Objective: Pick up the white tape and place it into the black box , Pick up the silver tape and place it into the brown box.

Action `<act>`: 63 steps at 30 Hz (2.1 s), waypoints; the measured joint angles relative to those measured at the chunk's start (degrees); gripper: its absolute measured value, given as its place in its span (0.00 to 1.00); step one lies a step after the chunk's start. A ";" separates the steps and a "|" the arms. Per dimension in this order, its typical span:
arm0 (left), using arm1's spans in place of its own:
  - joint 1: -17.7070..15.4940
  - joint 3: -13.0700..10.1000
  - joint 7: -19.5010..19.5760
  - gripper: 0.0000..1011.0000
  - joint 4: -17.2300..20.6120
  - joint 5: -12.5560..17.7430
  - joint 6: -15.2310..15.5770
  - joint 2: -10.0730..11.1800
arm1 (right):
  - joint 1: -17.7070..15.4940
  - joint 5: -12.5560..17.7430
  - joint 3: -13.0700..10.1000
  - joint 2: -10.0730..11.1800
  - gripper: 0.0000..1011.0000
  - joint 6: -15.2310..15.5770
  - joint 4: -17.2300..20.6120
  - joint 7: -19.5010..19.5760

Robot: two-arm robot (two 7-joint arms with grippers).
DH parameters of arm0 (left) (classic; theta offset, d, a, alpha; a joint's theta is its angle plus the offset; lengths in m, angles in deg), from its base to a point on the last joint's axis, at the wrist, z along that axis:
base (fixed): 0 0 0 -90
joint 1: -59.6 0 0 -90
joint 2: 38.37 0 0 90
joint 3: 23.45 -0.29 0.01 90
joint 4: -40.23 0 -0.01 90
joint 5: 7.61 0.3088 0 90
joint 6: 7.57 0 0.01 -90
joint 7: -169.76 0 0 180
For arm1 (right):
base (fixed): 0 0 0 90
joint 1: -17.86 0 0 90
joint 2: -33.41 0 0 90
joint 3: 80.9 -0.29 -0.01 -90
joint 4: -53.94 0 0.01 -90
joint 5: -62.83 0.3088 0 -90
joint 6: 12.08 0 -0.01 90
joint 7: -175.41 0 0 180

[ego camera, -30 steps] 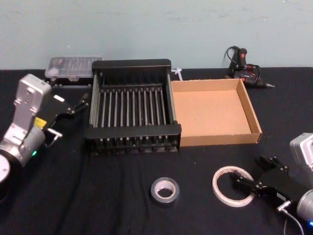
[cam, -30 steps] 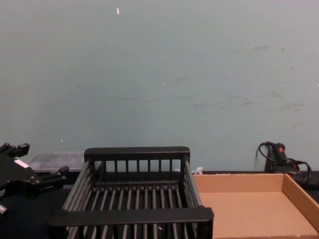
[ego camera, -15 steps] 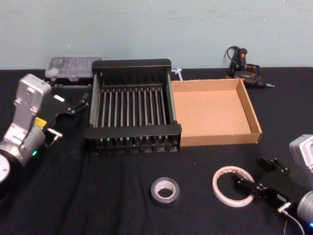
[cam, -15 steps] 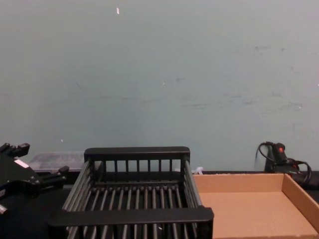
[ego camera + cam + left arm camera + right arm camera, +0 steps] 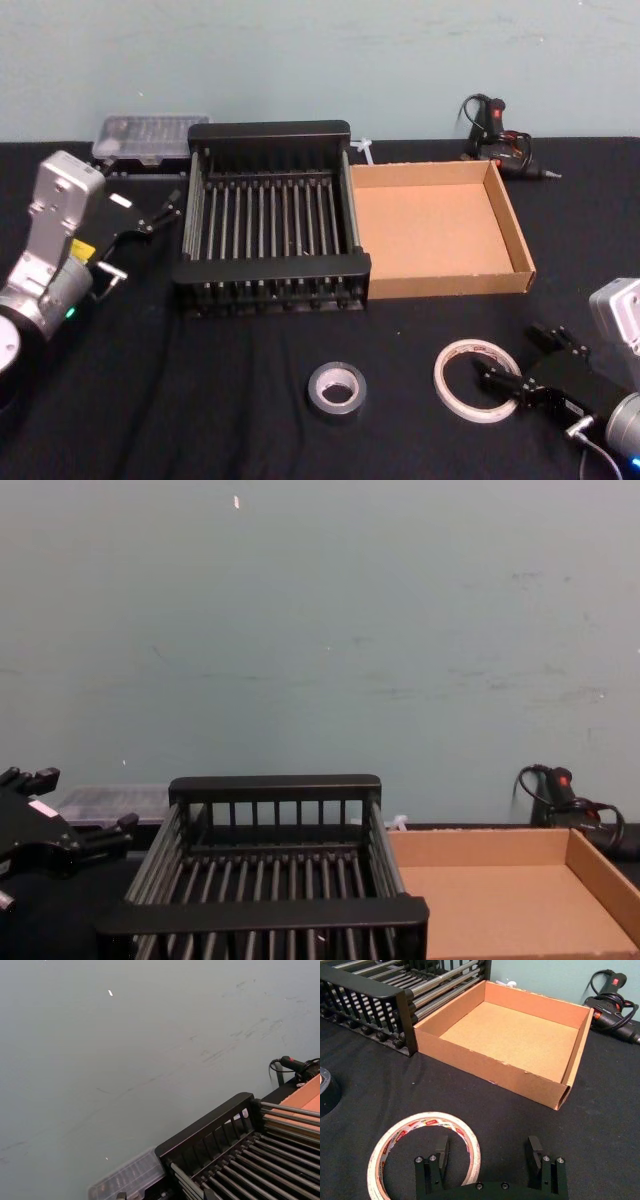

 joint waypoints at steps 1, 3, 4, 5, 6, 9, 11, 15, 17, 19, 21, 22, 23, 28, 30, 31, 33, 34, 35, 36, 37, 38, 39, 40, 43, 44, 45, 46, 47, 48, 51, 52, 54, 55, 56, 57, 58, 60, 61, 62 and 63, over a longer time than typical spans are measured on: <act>0.00 0.00 0.00 0.99 0.00 0.00 0.00 0.00 | 0.00 0.00 0.00 0.02 0.99 0.00 0.00 0.00; 0.00 0.00 0.00 0.99 0.00 0.00 0.00 0.00 | 0.00 0.01 0.00 0.04 0.99 0.00 0.00 0.02; 0.00 0.00 0.00 0.99 0.00 0.00 0.00 0.00 | 0.00 0.02 0.00 0.05 0.99 0.00 0.00 0.03; 0.00 0.00 0.00 0.99 0.00 0.00 0.00 0.00 | -0.01 0.02 0.00 0.05 0.99 0.00 0.01 0.04; 0.00 0.00 0.00 0.99 0.00 0.00 0.00 0.00 | -0.01 0.02 0.00 0.06 0.99 0.00 0.01 0.07; 0.00 0.00 0.00 0.99 0.00 0.00 0.00 0.00 | -0.02 0.03 0.00 0.07 0.99 0.00 0.02 0.11; 0.00 0.00 0.00 0.99 0.00 0.00 0.00 0.00 | -0.02 0.03 0.00 0.08 0.95 0.00 0.03 0.15; 0.00 0.00 0.00 0.99 0.00 0.00 0.00 0.00 | -0.02 0.05 0.02 0.10 0.87 -0.01 0.05 0.20; 0.00 0.00 0.00 0.99 0.00 0.00 0.00 0.00 | -0.02 0.07 0.03 0.12 0.83 -0.02 0.06 0.23; 0.00 0.00 0.00 0.99 0.00 0.00 0.00 0.00 | -0.02 0.08 0.03 0.13 0.75 -0.02 0.08 0.25; 0.00 0.00 0.00 0.99 0.00 0.00 0.00 0.00 | -0.02 0.08 0.03 0.14 0.70 -0.03 0.09 0.26; 0.00 0.00 0.00 0.99 0.00 0.00 0.00 0.00 | -0.02 0.09 0.04 0.14 0.68 -0.03 0.09 0.26; 0.00 0.00 0.00 0.99 0.00 0.00 0.00 0.00 | -0.02 0.09 0.04 0.15 0.65 -0.04 0.10 0.27; 0.00 0.00 0.00 0.99 0.00 0.00 0.00 0.00 | -0.02 0.12 0.04 0.15 0.50 -0.05 0.11 0.29; 0.00 0.00 0.00 0.99 0.00 0.00 0.00 0.00 | -0.02 0.13 0.04 0.15 0.41 -0.05 0.12 0.30; 0.00 0.00 0.00 0.99 0.00 0.00 0.00 0.00 | -0.02 0.14 0.04 0.15 0.39 -0.06 0.12 0.30; 0.00 0.00 0.00 0.99 0.00 0.00 0.00 0.00 | -0.02 0.15 0.04 0.15 0.32 -0.06 0.12 0.31; 0.00 0.00 0.00 0.99 0.00 0.00 0.00 0.00 | -0.02 0.16 0.04 0.15 0.30 -0.06 0.12 0.32; 0.00 0.00 0.00 0.99 0.00 0.00 0.00 0.00 | -0.02 0.17 0.04 0.15 0.27 -0.06 0.12 0.31; 0.00 0.00 0.00 0.99 0.00 0.00 0.00 0.00 | -0.02 0.18 0.04 0.15 0.24 -0.05 0.12 0.32; 0.00 0.00 0.00 0.99 0.00 0.00 0.00 0.00 | -0.02 0.18 0.04 0.15 0.20 -0.06 0.12 0.32; 0.00 0.00 0.00 0.99 0.00 0.00 0.00 0.00 | -0.02 0.18 0.04 0.15 0.18 -0.05 0.12 0.32; 0.00 0.00 0.00 0.99 0.00 0.00 0.00 0.00 | -0.02 0.18 0.04 0.15 0.12 -0.05 0.12 0.32; 0.00 0.00 0.00 0.99 0.00 0.00 0.00 0.00 | -0.02 0.18 0.04 0.15 0.11 -0.06 0.12 0.32; 0.00 0.00 0.00 0.99 0.00 0.00 0.00 0.00 | -0.02 0.18 0.04 0.15 0.09 -0.05 0.12 0.32; 0.00 0.00 0.00 0.99 0.00 0.00 0.00 0.00 | -0.02 0.18 0.04 0.15 0.09 -0.06 0.12 0.32; 0.00 0.00 0.00 0.99 0.00 0.00 0.00 0.00 | -0.02 0.18 0.04 0.15 0.09 -0.06 0.12 0.32; 0.00 0.00 0.00 0.99 0.00 0.00 0.00 0.00 | -0.02 0.18 0.04 0.15 0.09 -0.05 0.12 0.32; 0.00 0.00 0.00 0.99 0.00 0.00 0.00 0.00 | -0.02 0.18 0.04 0.15 0.09 -0.05 0.12 0.32; 0.00 0.00 0.00 0.99 0.00 0.00 0.00 0.00 | -0.02 0.18 0.04 0.15 0.09 -0.06 0.12 0.32; 0.00 0.00 0.00 0.99 0.00 0.00 0.00 0.00 | -0.02 0.18 0.04 0.15 0.09 -0.06 0.12 0.32; 0.00 0.00 0.00 0.99 0.00 0.00 0.00 0.00 | -0.02 0.18 0.04 0.15 0.09 -0.06 0.12 0.32; 0.00 0.00 0.00 0.99 0.00 0.00 0.00 0.00 | -0.02 0.17 0.04 0.15 0.09 -0.06 0.12 0.32; 0.00 0.00 0.00 0.99 0.00 0.00 0.00 0.00 | -0.02 0.17 0.04 0.15 0.09 -0.05 0.12 0.32; 0.00 0.00 0.00 0.99 0.00 0.00 0.00 0.00 | -0.02 0.17 0.04 0.15 0.09 -0.05 0.12 0.32; 0.00 0.00 0.00 0.99 0.00 0.00 0.00 0.00 | -0.02 0.17 0.04 0.15 0.09 -0.06 0.12 0.32; 0.00 0.00 0.00 0.99 0.00 0.00 0.00 0.00 | -0.05 0.20 -0.09 0.08 0.09 -0.06 0.12 0.12; 0.00 0.00 0.00 0.99 0.00 0.00 0.00 0.00 | -0.20 0.35 -0.45 -0.10 0.09 -0.21 0.18 -0.34; 0.00 0.00 0.00 0.99 0.00 0.00 0.00 0.00 | -0.31 0.47 -0.65 -0.21 0.09 -0.40 0.24 -0.58; 0.00 0.00 0.00 0.99 0.00 0.00 0.00 0.00 | -0.57 0.77 -1.05 -0.48 0.09 -0.92 0.39 -1.04; 0.00 0.00 0.00 0.99 0.00 0.00 0.00 0.00 | -0.91 1.31 -1.54 -0.79 0.09 -1.67 0.60 -1.62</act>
